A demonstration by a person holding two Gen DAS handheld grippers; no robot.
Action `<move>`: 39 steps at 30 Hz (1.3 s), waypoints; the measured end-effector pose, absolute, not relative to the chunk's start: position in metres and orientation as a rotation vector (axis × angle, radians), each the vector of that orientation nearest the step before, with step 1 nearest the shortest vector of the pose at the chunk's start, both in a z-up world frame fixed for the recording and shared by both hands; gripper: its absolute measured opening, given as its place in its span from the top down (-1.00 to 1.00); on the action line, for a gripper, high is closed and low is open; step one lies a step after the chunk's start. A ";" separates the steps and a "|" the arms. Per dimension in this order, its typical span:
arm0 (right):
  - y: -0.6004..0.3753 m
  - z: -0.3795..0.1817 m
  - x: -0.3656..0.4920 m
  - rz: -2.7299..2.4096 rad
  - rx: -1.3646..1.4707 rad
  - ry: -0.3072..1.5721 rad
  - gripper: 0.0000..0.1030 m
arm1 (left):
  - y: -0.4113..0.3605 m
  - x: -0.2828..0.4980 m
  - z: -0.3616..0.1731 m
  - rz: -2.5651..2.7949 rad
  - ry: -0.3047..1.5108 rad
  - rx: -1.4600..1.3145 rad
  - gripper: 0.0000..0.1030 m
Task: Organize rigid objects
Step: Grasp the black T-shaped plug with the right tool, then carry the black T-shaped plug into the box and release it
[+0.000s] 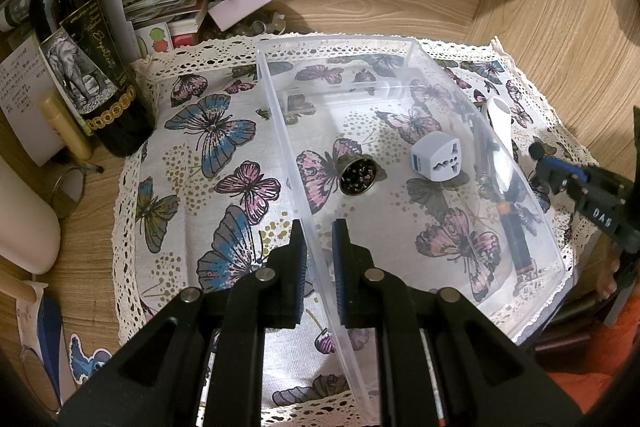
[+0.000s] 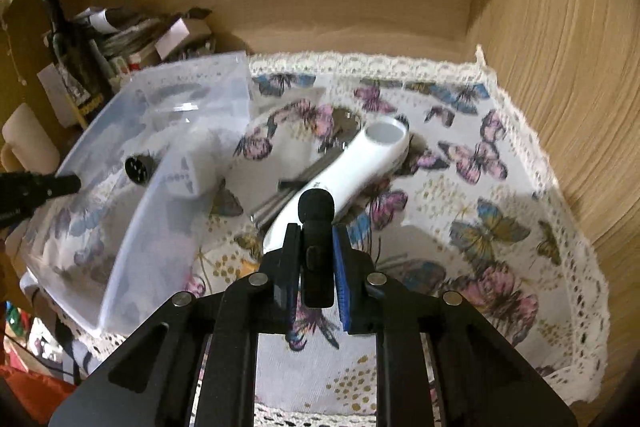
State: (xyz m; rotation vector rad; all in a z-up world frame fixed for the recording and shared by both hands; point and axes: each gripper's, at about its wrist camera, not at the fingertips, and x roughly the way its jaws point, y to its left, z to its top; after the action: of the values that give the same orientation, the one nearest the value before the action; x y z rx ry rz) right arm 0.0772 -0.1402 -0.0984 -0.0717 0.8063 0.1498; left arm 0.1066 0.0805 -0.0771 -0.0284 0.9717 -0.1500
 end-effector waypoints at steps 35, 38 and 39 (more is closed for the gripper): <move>-0.015 -0.069 0.130 0.438 -0.297 0.728 0.72 | 0.079 0.107 -0.077 -0.152 0.970 -0.032 0.75; -0.008 -0.076 0.134 0.449 -0.315 0.755 0.72 | 0.078 0.108 -0.076 -0.153 0.970 -0.033 0.75; -0.007 -0.078 0.136 0.453 -0.318 0.763 0.72 | 0.078 0.107 -0.076 -0.153 0.970 -0.032 0.75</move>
State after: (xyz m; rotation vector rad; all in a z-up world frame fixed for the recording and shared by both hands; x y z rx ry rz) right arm 0.1356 -0.0069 -0.0777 -0.3175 0.7626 0.4528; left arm 0.1074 0.0781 -0.0765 -0.0321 0.9697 -0.1535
